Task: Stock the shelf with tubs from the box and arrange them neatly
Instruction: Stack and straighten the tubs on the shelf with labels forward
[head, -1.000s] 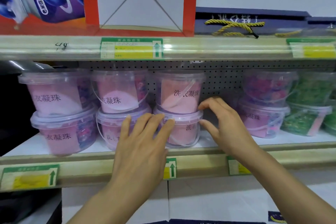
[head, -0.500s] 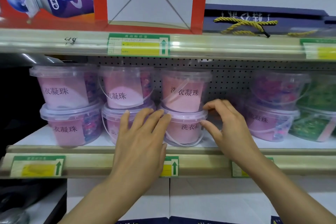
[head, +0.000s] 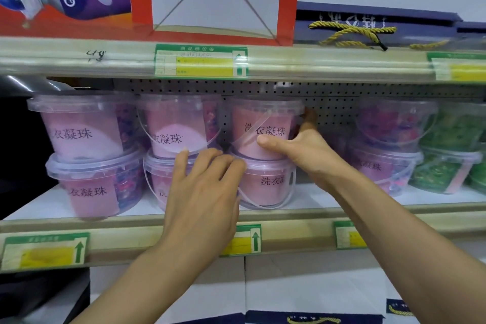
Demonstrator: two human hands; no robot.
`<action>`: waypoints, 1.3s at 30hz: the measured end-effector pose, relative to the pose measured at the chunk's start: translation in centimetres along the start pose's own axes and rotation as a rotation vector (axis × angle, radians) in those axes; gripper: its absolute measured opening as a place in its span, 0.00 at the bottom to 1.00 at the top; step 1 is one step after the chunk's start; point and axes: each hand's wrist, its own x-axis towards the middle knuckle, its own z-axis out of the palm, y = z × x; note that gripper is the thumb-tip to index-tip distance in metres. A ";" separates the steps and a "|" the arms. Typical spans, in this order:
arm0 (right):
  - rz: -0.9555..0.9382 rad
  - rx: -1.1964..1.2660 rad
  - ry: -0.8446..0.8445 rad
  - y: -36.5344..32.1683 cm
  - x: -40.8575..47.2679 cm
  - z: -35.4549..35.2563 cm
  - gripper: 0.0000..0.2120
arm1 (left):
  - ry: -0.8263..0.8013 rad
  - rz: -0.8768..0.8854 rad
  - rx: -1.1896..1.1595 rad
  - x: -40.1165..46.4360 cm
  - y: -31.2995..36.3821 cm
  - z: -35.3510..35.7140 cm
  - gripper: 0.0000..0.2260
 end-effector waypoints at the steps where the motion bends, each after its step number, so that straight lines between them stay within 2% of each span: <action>1: 0.001 0.034 0.008 0.2 0.2 0.0 0.47 | 0.006 0.005 -0.006 0.0 -0.1 0.1 0.21; 2: -0.007 0.071 0.012 0.4 0.4 -0.2 0.45 | 0.012 0.009 -0.011 0.0 -0.2 0.2 0.22; 5: -0.012 0.182 -0.031 0.7 0.8 -0.7 0.49 | 0.012 0.013 -0.020 0.0 -0.4 0.3 0.22; 8: -0.017 0.242 -0.103 1.0 1.0 -0.9 0.49 | 0.010 0.021 -0.027 0.0 -0.7 0.3 0.23; 13: -0.027 0.283 -0.127 1.4 1.4 -1.2 0.46 | -0.019 0.012 -0.011 0.0 -0.6 0.0 0.22; 17: -0.054 0.251 -0.167 1.6 1.2 -1.7 0.47 | -0.076 -0.019 -0.004 0.1 0.1 -0.4 0.22; 19: -0.093 0.165 -0.162 1.7 0.3 -2.3 0.47 | -0.080 -0.045 0.003 0.1 0.6 -0.6 0.22; 21: -0.165 0.007 -0.075 2.0 -1.1 -3.6 0.42 | -0.044 -0.072 -0.009 0.4 1.8 -1.0 0.22; 26: -0.460 -0.472 0.345 3.7 -4.4 -10.2 0.13 | 0.110 0.032 -0.150 2.8 7.4 -0.7 0.17; 29: -0.539 -0.723 0.507 5.8 -4.7 -15.0 0.11 | 0.100 0.061 -0.207 4.4 11.1 0.7 0.16; 32: -0.519 -0.967 0.452 8.2 -4.5 -18.4 0.16 | 0.017 0.007 -0.260 5.6 13.6 2.8 0.17; 37: -0.632 -1.108 0.299 9.3 -3.9 -20.3 0.22 | -0.173 -0.178 -0.327 7.3 16.3 4.8 0.22; 39: -0.654 -1.081 0.270 9.3 -3.6 -20.7 0.22 | -0.212 -0.234 -0.326 7.9 16.7 5.2 0.23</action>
